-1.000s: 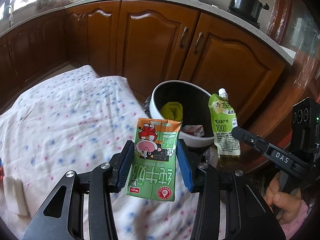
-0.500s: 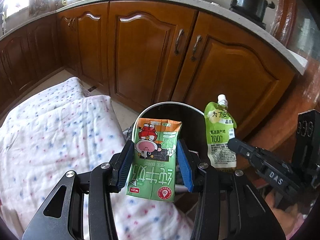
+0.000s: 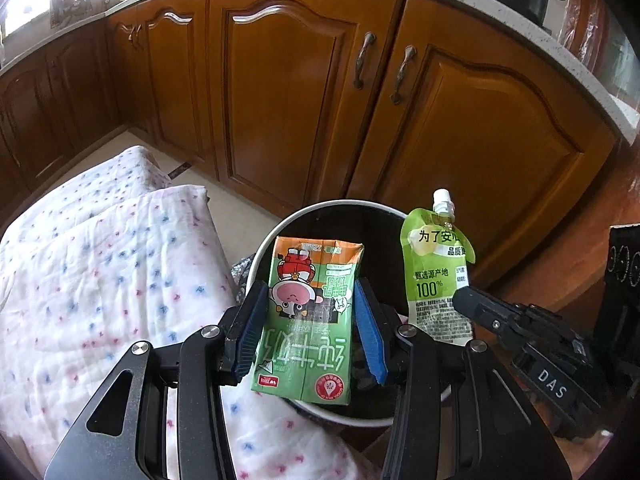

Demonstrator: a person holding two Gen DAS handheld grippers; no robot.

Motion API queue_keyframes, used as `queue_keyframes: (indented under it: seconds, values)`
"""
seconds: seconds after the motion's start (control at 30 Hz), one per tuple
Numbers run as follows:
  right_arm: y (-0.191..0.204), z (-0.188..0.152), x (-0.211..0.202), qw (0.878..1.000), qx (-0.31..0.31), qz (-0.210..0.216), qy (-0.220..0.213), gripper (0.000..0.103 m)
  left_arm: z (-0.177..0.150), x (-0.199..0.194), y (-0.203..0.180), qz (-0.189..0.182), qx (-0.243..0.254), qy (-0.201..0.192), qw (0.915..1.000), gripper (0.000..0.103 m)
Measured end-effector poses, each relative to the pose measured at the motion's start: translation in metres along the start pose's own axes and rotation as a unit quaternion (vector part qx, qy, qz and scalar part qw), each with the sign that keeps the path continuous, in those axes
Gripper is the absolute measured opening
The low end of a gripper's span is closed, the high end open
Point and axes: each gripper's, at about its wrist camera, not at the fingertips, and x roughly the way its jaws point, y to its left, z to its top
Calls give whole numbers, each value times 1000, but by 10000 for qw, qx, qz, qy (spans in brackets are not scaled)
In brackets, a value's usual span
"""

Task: Collect trash
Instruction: 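Open both tools to drop the carton and pouch into the bin, then move both open tools toward the snack wrapper and white foam block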

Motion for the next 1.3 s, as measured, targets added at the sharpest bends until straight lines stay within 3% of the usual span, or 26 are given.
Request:
queue_keyframes:
  seconds: [0.17,0.23,0.37,0.7,0.97,1.3]
  values:
    - [-7,7,12,9999,119,39,98,12,3,12,0,-189,-35,157,9997,44]
    - [-9,6,9,9998,180,44,69,24,3,14,3,-267,-108,217,9993,44]
    - [-9,2,1,9995,266,147,-26,33,1,7,11,-353,-246,157,9990,51]
    - [17,-35,-29,9968,426,573,-353,78,-40,-45,48,-287,-673,-177,9972,58]
    - [63,-65,-38,9948,298,904,-364,85,-93,-92,96,-11,-1137,-338,9929,60]
    - [125,-102,-14,9921,43,1234,212,93,-152,-133,162,413,-1779,-356,9825,61]
